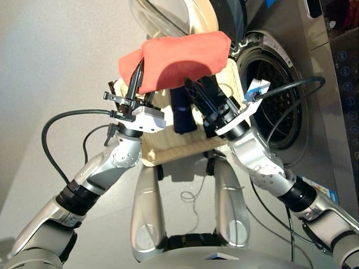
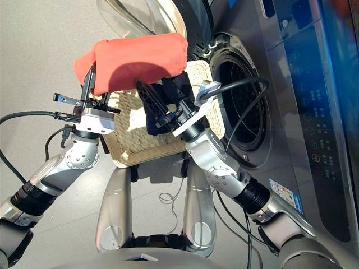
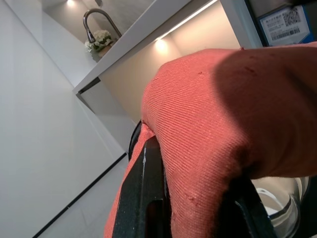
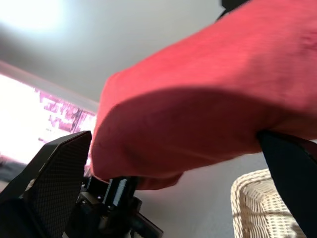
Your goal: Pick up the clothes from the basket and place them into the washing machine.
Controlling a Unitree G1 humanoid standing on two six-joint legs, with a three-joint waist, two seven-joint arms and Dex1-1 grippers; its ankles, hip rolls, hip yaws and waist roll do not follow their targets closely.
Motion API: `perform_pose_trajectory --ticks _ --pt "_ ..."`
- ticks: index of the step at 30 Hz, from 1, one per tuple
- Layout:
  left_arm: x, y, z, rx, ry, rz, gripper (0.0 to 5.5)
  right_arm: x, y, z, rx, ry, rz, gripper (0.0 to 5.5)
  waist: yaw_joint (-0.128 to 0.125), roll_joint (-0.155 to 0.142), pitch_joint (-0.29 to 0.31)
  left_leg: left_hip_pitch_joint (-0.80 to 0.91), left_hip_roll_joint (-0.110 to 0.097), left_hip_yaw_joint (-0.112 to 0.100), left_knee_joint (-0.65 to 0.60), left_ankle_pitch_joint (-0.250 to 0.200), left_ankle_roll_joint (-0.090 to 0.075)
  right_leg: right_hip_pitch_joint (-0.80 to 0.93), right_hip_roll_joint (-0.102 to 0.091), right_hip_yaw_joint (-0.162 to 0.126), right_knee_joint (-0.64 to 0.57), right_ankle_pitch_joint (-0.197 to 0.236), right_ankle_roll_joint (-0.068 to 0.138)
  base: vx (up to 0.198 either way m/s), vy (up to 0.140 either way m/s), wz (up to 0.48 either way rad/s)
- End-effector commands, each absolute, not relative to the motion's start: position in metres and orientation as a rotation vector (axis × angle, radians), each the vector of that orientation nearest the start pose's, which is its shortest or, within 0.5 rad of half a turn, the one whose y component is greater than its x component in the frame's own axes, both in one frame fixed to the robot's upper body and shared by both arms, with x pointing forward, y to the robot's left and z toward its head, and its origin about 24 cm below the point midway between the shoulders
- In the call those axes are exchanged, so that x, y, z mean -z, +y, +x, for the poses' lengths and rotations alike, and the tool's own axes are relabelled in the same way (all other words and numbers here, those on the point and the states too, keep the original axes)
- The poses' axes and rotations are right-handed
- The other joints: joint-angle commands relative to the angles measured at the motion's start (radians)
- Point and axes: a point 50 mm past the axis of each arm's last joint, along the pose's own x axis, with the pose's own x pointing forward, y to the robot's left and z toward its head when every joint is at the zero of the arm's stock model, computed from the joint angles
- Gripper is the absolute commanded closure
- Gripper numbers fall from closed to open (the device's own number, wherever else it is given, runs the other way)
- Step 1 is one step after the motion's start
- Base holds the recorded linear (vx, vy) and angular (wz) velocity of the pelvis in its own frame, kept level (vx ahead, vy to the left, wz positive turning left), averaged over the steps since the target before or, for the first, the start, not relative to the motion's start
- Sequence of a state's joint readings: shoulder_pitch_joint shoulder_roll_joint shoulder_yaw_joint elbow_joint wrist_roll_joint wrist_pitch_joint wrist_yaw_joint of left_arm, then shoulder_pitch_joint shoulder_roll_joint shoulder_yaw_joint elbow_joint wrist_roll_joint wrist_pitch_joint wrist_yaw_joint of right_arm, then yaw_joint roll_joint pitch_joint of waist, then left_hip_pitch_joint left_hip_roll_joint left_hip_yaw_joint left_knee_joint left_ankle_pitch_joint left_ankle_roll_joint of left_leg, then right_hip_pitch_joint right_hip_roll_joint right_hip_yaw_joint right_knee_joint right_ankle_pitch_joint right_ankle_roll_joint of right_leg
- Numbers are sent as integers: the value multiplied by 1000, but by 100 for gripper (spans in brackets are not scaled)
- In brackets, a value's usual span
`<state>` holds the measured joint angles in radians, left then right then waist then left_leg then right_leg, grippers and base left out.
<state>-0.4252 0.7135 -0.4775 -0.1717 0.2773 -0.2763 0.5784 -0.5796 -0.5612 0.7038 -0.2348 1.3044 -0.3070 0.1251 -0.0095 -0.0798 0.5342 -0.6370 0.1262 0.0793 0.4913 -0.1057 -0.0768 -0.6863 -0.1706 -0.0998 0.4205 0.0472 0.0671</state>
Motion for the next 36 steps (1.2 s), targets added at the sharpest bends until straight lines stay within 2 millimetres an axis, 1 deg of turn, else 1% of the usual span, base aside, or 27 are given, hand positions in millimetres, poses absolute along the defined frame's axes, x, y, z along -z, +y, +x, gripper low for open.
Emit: perform_pose_trajectory --ticks 1,11,19,29,31,32,33,34,36 --pt "-218 106 232 187 -1213 556 550 -233 -55 240 -1175 -486 675 0 -14 53 -14 6 -42 14 -40 42 6 28 -17 37 60 -88 45 0 0 0" --pt "-218 104 230 221 -1205 530 550 -252 -45 240 -1221 -554 645 0 -7 59 -14 -2 -42 13 -35 40 10 16 -17 42 67 -87 44 0 0 0" --pt "-217 102 229 240 -1183 471 550 -262 -45 246 -1168 -613 688 0 -4 62 -14 -12 -40 15 -27 39 13 9 -17 42 73 -86 42 0 0 0" --pt "-220 97 225 260 -1193 430 550 -266 -46 252 -1096 -638 720 0 -4 64 -14 -20 -42 12 -23 38 16 2 -18 45 74 -87 43 0 0 0" --pt "-221 96 226 261 -1197 431 550 -266 -48 254 -1057 -654 716 0 -7 64 -14 -23 -44 10 -28 45 17 -1 -18 47 69 -79 42 0 0 0" --pt "-221 95 226 262 -1196 428 550 -266 -49 255 -1022 -665 713 257 -8 64 -14 -25 -46 9 -26 45 18 -1 -17 47 71 -80 42 0 0 0" --pt "-222 95 226 260 -1198 425 550 -266 -51 257 -982 -679 711 468 -9 65 -14 -26 -47 10 -26 45 19 -2 -18 48 70 -80 42 0 0 0" --pt "-221 95 227 252 -1194 425 550 -266 -52 258 -935 -699 693 550 -9 66 -14 -26 -47 9 -25 44 20 -2 -18 49 69 -79 41 0 0 0" --pt "-222 95 226 247 -1196 416 550 -264 -54 261 -864 -708 682 550 -7 68 -14 -30 -48 9 -24 44 21 -3 -17 51 67 -79 41 0 0 0"
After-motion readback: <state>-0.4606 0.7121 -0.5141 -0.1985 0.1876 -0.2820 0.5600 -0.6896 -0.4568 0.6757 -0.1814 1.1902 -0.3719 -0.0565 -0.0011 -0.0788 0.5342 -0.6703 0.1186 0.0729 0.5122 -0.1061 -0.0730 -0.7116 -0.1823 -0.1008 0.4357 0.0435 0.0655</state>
